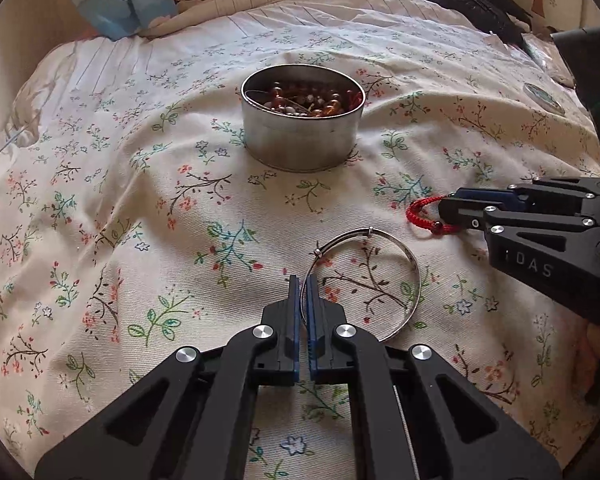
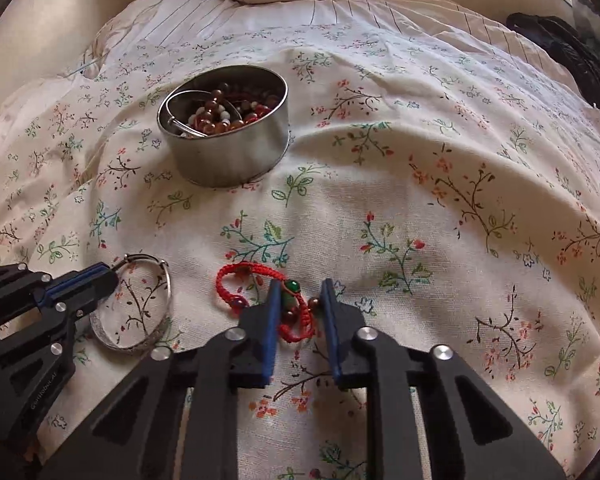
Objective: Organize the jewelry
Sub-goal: 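Carry the bangle in the left tool and red cord bracelet in the right tool to the tin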
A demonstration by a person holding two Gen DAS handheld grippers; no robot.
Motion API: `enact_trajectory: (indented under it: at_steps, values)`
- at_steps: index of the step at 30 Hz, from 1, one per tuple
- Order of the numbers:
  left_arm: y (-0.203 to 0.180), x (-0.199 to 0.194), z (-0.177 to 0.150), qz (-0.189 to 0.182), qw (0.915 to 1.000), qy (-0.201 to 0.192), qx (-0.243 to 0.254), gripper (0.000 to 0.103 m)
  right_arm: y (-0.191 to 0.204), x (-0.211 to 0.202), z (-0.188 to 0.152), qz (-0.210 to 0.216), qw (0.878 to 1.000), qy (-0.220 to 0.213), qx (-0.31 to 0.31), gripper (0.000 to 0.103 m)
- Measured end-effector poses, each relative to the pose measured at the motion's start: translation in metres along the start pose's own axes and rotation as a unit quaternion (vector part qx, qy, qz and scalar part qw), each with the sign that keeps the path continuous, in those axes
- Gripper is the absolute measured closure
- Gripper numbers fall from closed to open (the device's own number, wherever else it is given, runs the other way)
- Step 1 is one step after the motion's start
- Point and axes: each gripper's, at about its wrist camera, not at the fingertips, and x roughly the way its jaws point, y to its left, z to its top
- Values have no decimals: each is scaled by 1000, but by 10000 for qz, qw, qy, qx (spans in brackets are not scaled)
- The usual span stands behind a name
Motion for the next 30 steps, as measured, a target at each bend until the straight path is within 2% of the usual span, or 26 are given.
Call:
enact_trajectory:
  at_steps: [1,5,9,17,30]
  values:
    - [0,-1,0,-50,10000,-4,-22,100,-4,-3,-1,118,9998,-34,140,94]
    - [4,-6,1,-223,9995,-111,-187,100,-22,-16,-3,615,9951,-251,733,94]
    - [10,-16,4,-332,9982,-353,-340,100,-28,-30,-4,804,9907,-527,968,94]
    - [7,-24,7,-295,9974,-595,-297,100,-20,-50,-1,684,9905,-957,709,94]
    - [2,-43,10,-288,9937,-1064,-209,100,-12,-67,1,578,9876,-1397,414,94]
